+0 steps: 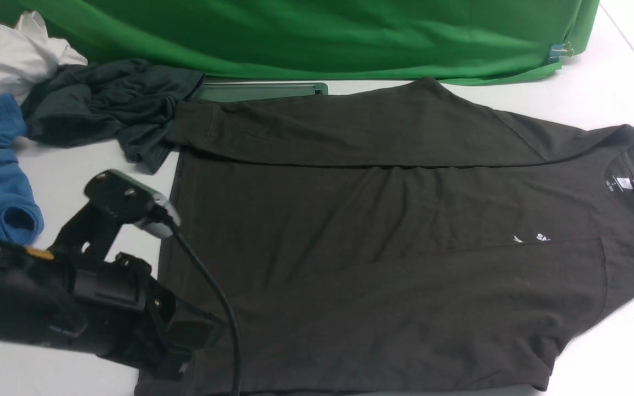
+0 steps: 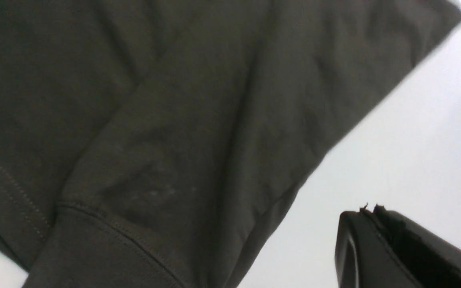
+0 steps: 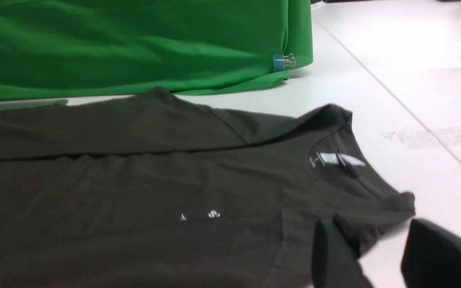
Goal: Fold a long-sleeved shirt on a white desktop.
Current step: 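Grasp the left edge of the dark T-shirt lying flat on the table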
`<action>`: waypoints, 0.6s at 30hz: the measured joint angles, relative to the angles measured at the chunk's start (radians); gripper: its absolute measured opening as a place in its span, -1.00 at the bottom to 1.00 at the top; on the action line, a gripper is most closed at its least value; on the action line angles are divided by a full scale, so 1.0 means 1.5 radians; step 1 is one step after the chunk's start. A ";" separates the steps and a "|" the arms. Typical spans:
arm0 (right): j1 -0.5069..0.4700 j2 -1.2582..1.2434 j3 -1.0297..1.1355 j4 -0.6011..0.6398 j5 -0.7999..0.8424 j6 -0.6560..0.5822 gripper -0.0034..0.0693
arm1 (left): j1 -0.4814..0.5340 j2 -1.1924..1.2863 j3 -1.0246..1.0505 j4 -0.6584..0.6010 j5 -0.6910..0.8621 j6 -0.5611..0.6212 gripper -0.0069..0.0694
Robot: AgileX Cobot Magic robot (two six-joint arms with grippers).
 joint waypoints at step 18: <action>0.129 0.083 -0.196 0.136 0.090 0.188 -0.25 | -0.047 0.070 -0.026 0.131 -0.005 -0.081 -0.77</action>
